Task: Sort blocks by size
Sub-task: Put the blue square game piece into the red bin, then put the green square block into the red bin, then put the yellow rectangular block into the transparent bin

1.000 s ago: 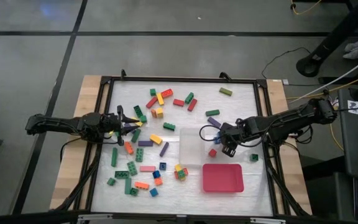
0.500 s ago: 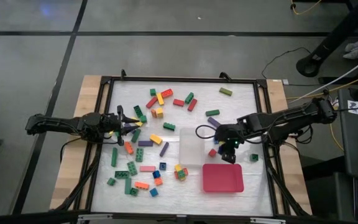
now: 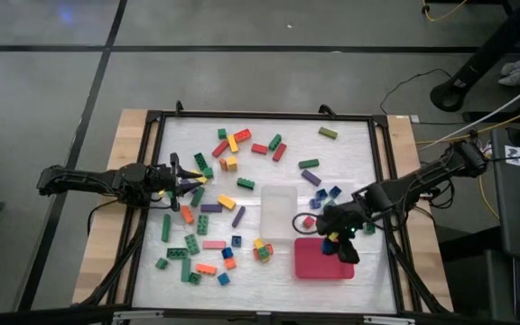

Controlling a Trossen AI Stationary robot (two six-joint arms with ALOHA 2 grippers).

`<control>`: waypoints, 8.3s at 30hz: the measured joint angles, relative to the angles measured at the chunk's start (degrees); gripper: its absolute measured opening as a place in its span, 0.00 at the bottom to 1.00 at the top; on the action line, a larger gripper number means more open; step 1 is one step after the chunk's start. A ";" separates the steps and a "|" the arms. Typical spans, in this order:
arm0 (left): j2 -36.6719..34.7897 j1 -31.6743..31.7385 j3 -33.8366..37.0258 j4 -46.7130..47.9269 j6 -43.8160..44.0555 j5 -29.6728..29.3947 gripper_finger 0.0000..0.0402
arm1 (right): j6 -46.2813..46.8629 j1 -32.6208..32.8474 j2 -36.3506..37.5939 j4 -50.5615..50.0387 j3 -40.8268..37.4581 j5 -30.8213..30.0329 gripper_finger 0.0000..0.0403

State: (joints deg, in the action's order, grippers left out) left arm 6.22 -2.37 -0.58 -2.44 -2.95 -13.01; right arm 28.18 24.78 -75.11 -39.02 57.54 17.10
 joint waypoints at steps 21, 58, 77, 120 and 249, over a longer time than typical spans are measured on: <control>-0.02 0.00 -0.02 -0.07 10.46 -0.01 0.24 | 3.32 5.08 0.02 -2.13 0.00 -16.03 0.45; -0.01 0.01 -0.01 -0.04 8.76 -0.01 0.24 | 21.51 -13.69 0.04 -13.41 -7.91 -23.60 0.45; 0.00 0.00 0.00 -0.02 8.78 -0.01 0.24 | 21.51 -13.69 -0.15 -11.59 -10.84 -24.21 0.45; -0.02 0.00 -0.02 -10.87 11.06 -1.38 0.24 | 1.77 -13.00 -5.16 -13.01 2.84 3.70 0.32; 80.29 1.75 -35.69 9.55 -9.54 10.94 0.48 | -25.51 -14.70 -2.84 -10.36 2.80 -6.18 0.67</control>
State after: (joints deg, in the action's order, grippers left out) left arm 86.51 -0.62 -36.27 7.11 -12.50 -2.07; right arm 2.68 10.09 -77.95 -49.39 60.34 10.92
